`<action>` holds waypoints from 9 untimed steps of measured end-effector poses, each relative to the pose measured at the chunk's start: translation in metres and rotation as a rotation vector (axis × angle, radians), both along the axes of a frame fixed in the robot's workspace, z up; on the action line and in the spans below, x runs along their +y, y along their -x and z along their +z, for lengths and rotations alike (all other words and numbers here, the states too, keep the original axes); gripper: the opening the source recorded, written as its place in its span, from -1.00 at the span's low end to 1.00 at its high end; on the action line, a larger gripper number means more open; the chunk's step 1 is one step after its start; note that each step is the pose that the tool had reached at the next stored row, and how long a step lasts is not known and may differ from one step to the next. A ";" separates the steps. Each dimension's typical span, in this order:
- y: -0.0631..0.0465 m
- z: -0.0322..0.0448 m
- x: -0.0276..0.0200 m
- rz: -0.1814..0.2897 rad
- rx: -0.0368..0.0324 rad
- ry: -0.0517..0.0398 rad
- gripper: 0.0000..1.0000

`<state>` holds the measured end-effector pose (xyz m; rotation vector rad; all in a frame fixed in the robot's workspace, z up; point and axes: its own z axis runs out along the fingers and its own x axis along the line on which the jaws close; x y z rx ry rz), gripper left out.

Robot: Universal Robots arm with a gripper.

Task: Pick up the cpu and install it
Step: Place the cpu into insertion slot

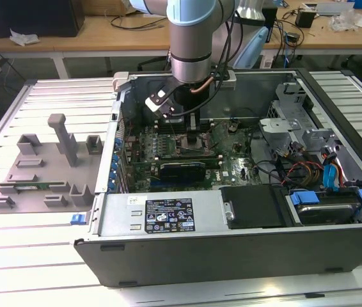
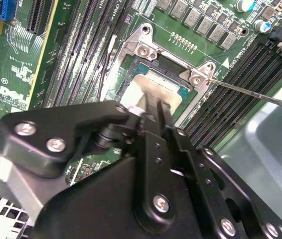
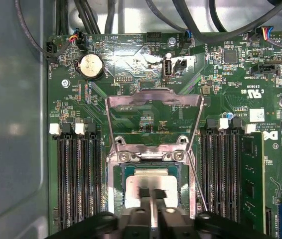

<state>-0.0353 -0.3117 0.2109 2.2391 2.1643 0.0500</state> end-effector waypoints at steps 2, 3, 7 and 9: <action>0.000 0.0001 0.0000 0.000 0.0000 0.0000 -0.79; 0.000 0.0002 0.0000 0.000 0.0000 0.0000 -0.79; 0.000 -0.0017 -0.0001 0.000 0.0002 0.0001 -0.79; 0.000 -0.0047 0.0000 0.000 0.0001 -0.0002 -0.79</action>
